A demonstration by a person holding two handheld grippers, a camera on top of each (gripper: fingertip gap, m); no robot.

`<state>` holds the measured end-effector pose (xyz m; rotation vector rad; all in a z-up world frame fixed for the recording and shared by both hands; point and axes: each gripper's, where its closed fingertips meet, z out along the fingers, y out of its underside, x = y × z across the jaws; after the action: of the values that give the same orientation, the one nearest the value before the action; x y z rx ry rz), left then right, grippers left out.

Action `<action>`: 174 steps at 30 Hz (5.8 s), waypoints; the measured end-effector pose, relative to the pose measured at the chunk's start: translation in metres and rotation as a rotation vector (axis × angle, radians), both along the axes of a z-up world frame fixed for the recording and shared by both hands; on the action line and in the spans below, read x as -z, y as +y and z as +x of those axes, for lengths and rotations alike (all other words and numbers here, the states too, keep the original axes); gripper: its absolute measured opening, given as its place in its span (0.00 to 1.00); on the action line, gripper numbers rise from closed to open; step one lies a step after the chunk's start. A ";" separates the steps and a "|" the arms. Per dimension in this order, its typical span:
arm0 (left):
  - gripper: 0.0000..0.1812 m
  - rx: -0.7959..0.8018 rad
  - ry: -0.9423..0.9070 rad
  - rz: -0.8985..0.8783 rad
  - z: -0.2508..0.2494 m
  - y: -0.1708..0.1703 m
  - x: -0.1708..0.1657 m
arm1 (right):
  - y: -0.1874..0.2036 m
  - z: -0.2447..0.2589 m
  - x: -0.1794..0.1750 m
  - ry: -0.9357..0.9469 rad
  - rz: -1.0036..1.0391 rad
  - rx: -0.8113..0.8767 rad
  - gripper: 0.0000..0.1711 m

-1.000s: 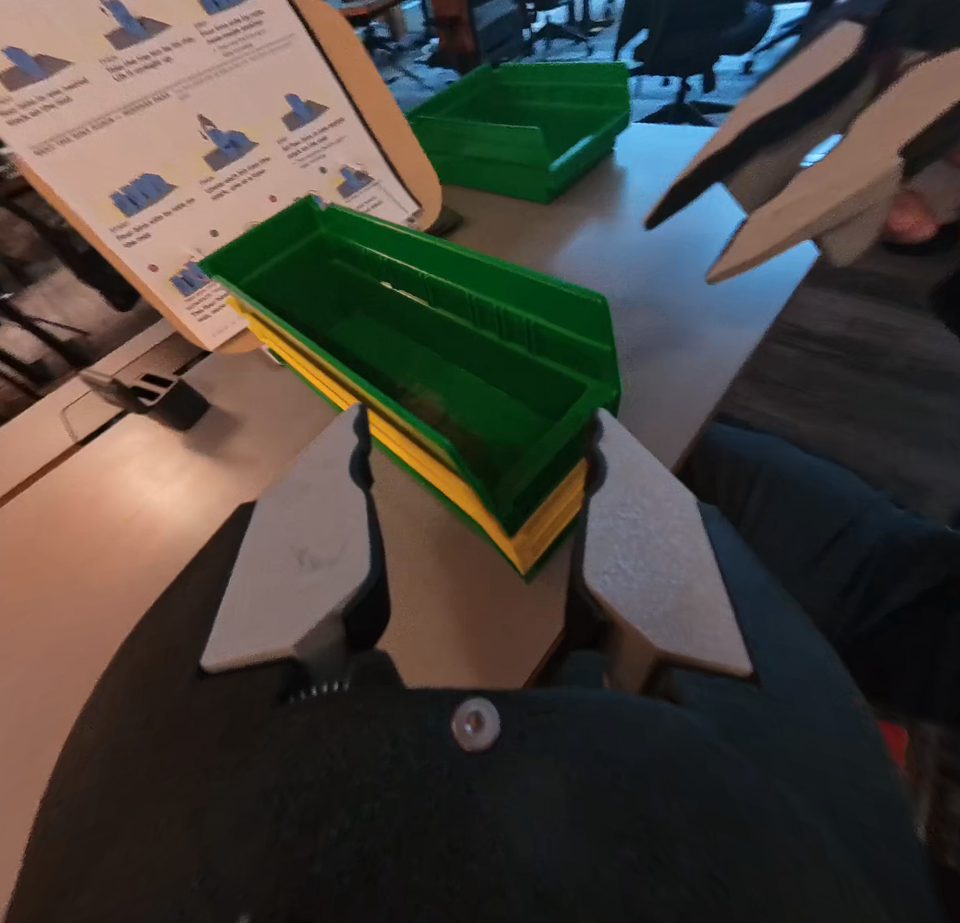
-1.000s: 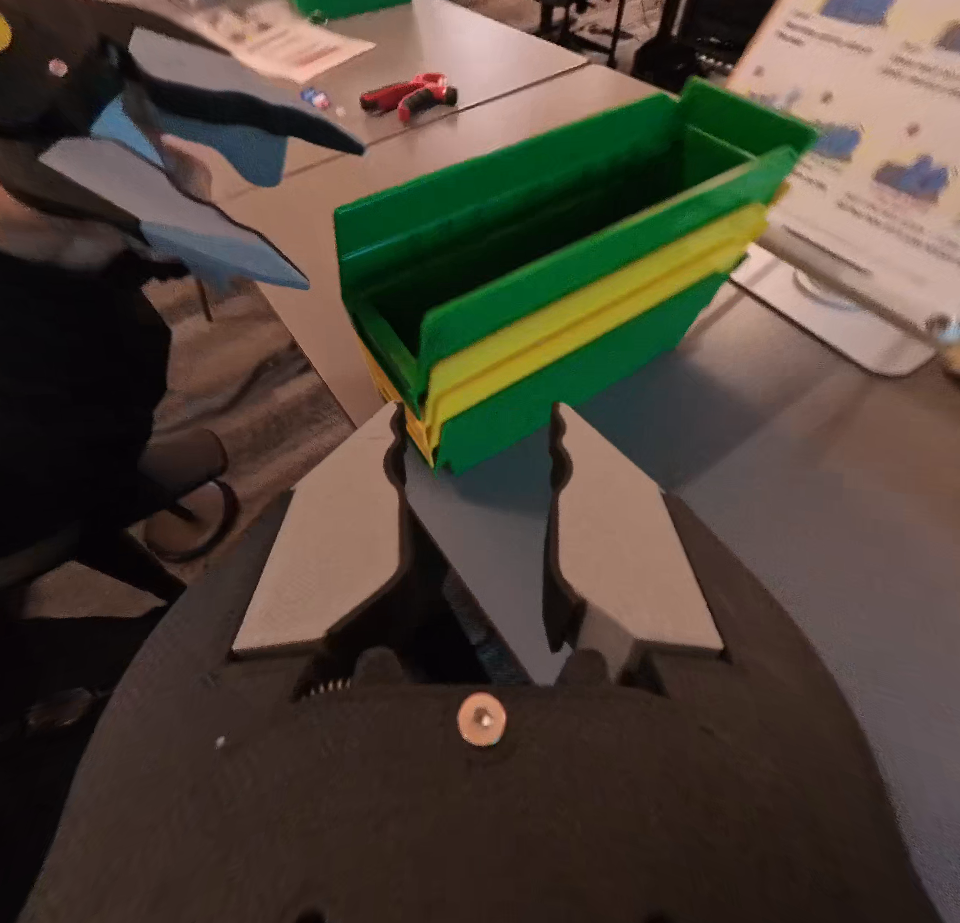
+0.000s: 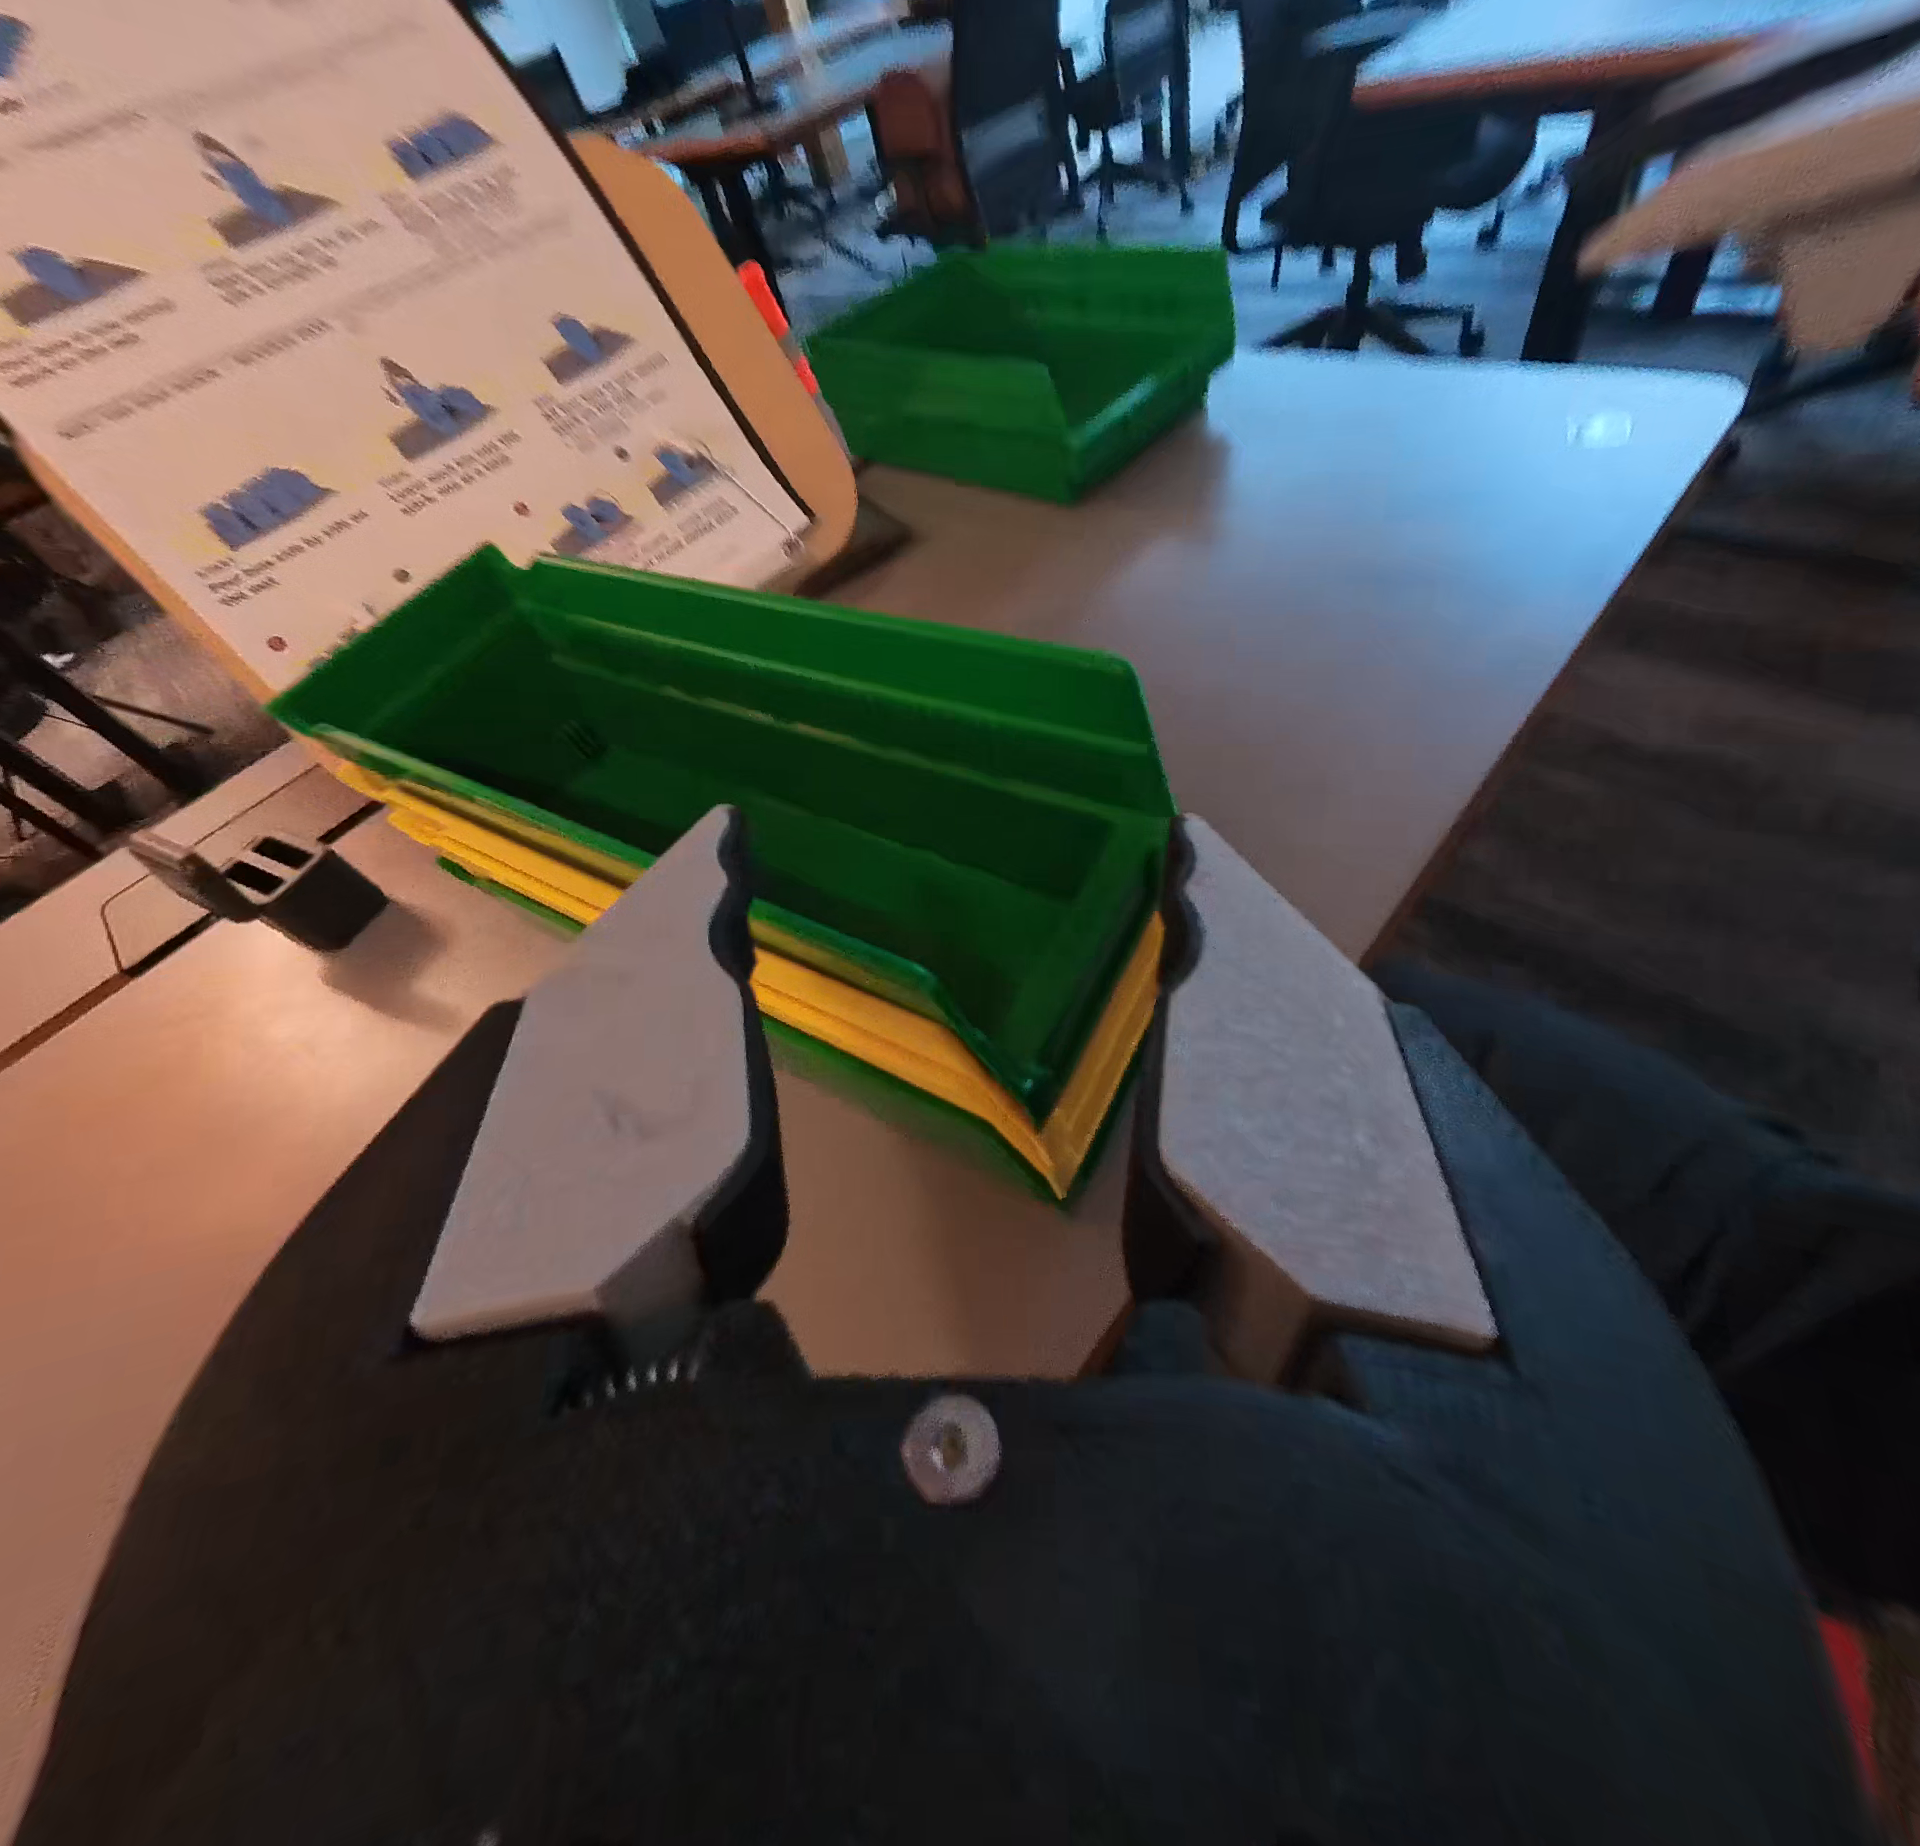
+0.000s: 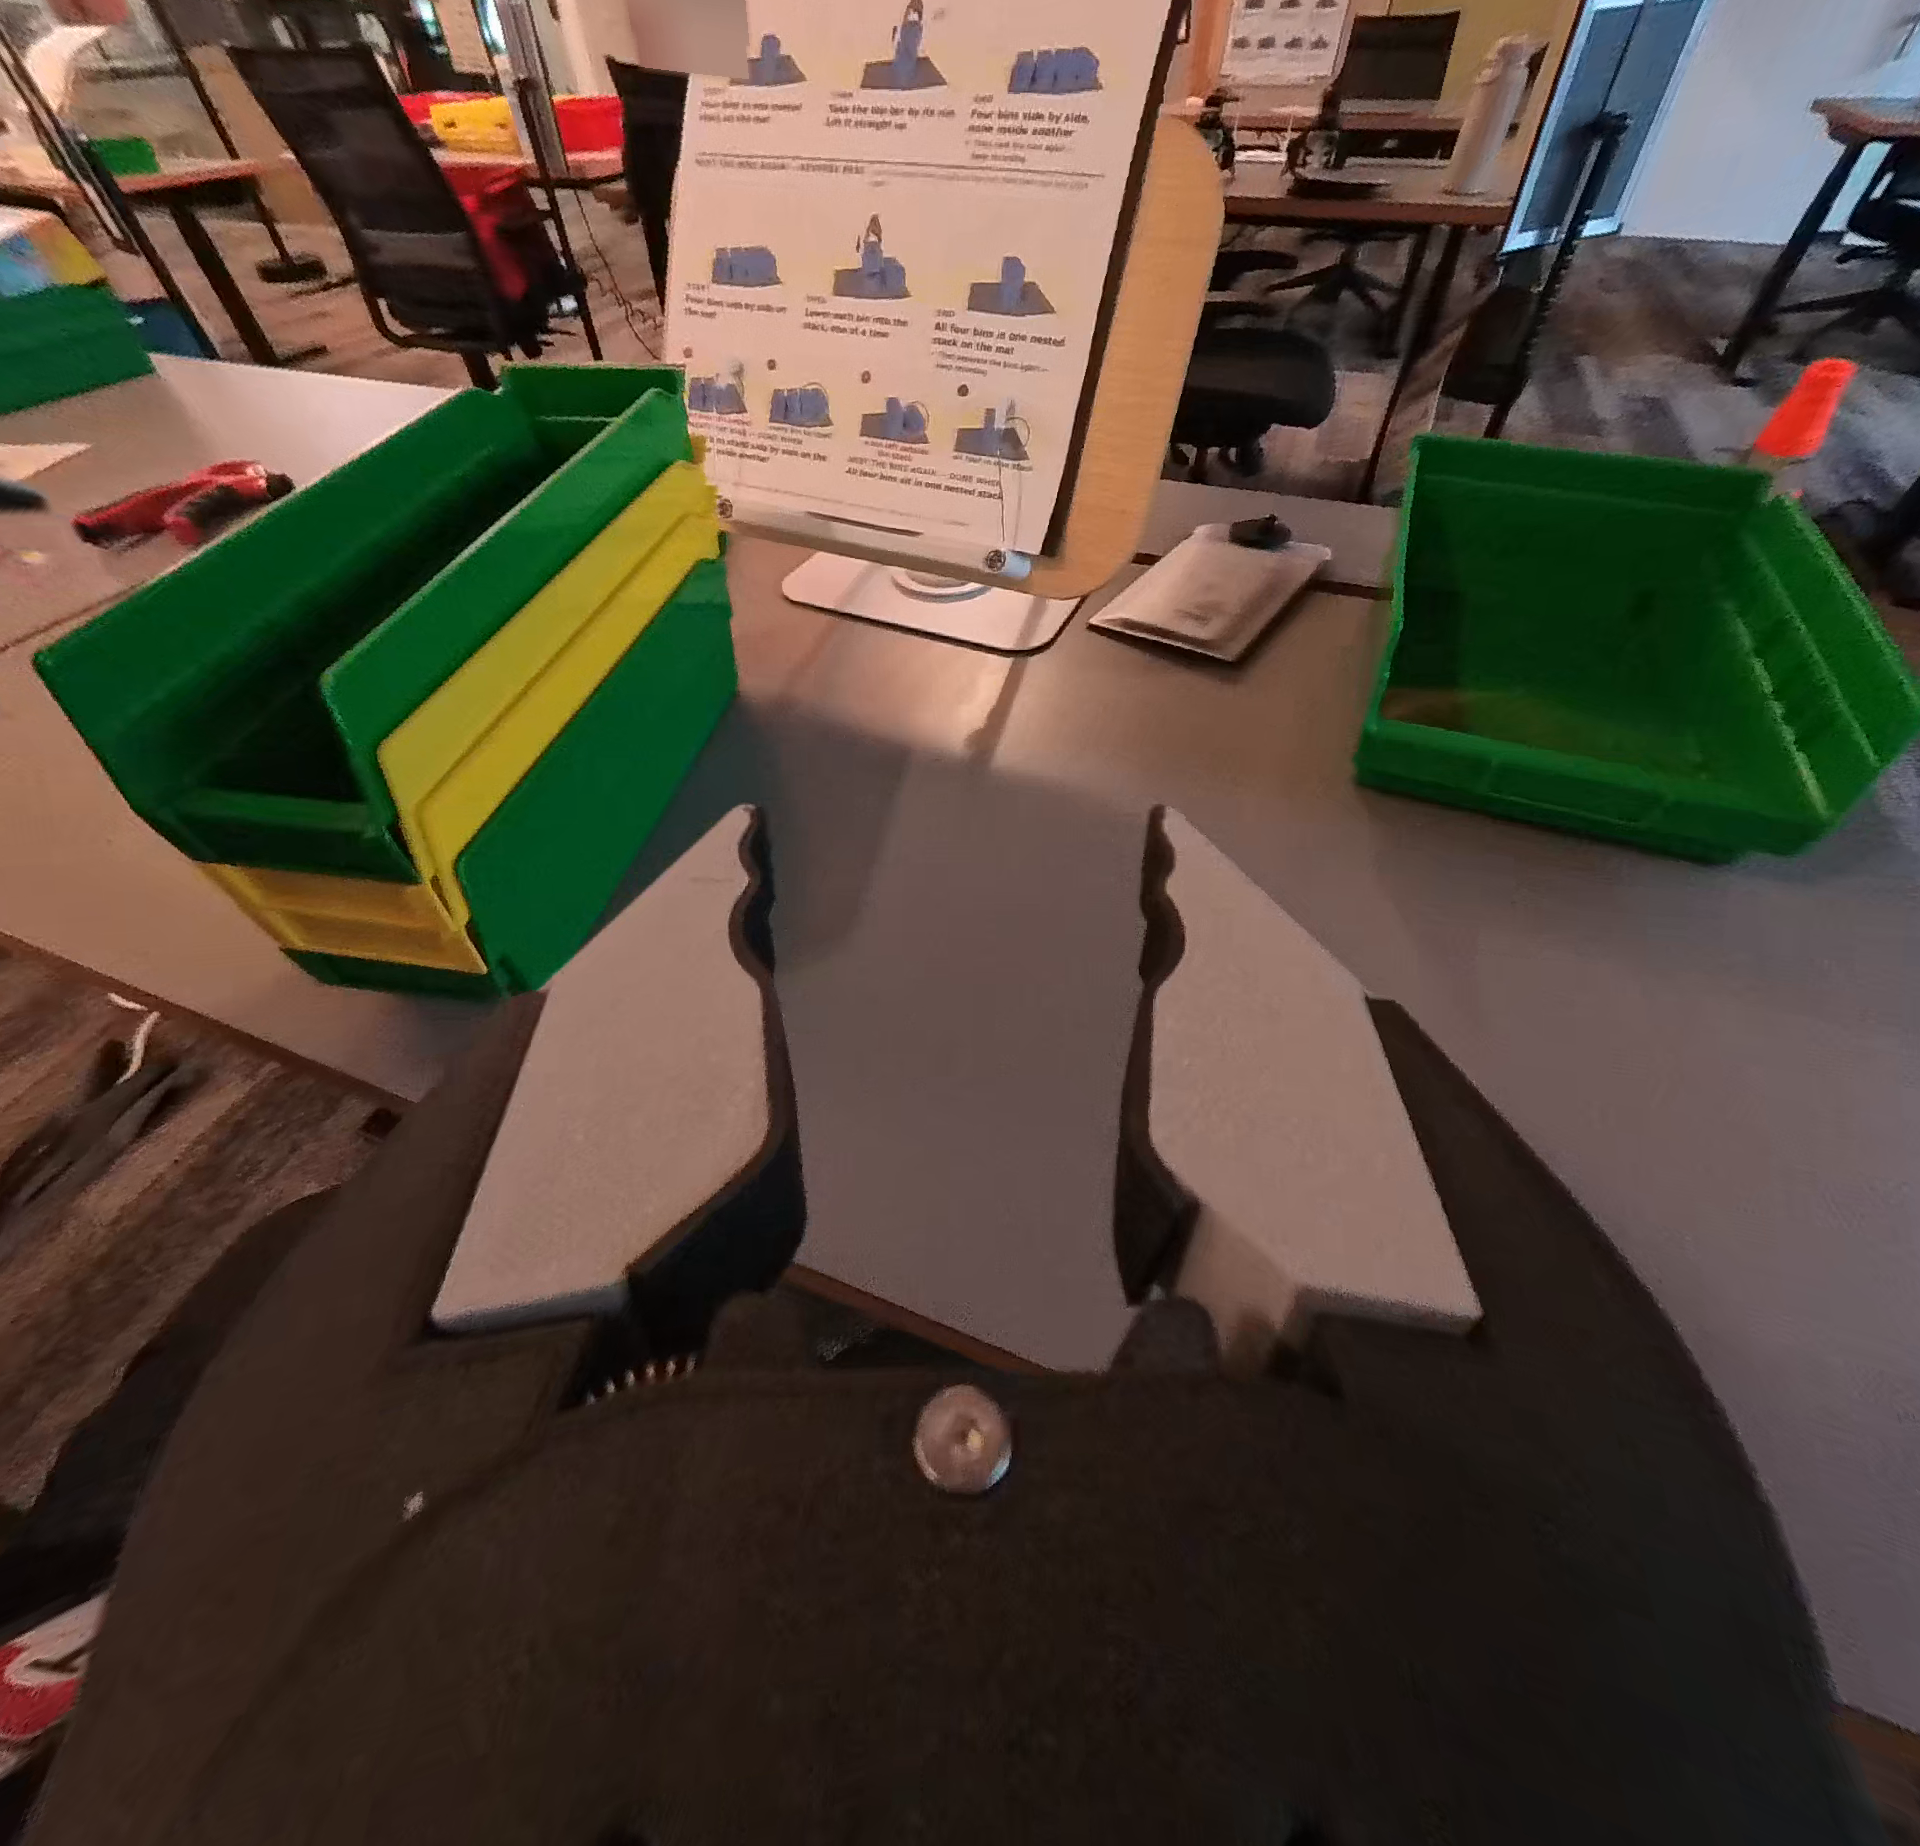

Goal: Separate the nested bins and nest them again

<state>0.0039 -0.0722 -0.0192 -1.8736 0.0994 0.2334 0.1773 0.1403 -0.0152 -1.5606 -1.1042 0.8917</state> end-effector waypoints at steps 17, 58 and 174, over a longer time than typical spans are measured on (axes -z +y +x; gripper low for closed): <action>0.46 -0.003 -0.112 0.131 -0.019 0.001 -0.027 | 0.001 -0.001 0.009 -0.014 -0.021 0.059 0.44; 0.44 -0.023 -0.148 0.201 -0.037 0.007 -0.044 | -0.006 -0.001 0.041 -0.144 -0.001 0.037 0.36; 0.32 -0.088 -0.277 0.172 -0.098 -0.034 -0.012 | -0.111 -0.128 0.088 -0.655 0.099 -0.388 0.00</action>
<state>-0.0940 -0.1064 -0.0076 -1.7223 -0.1869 0.0392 0.0494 0.0293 -0.1031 -1.6254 -1.9350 0.5564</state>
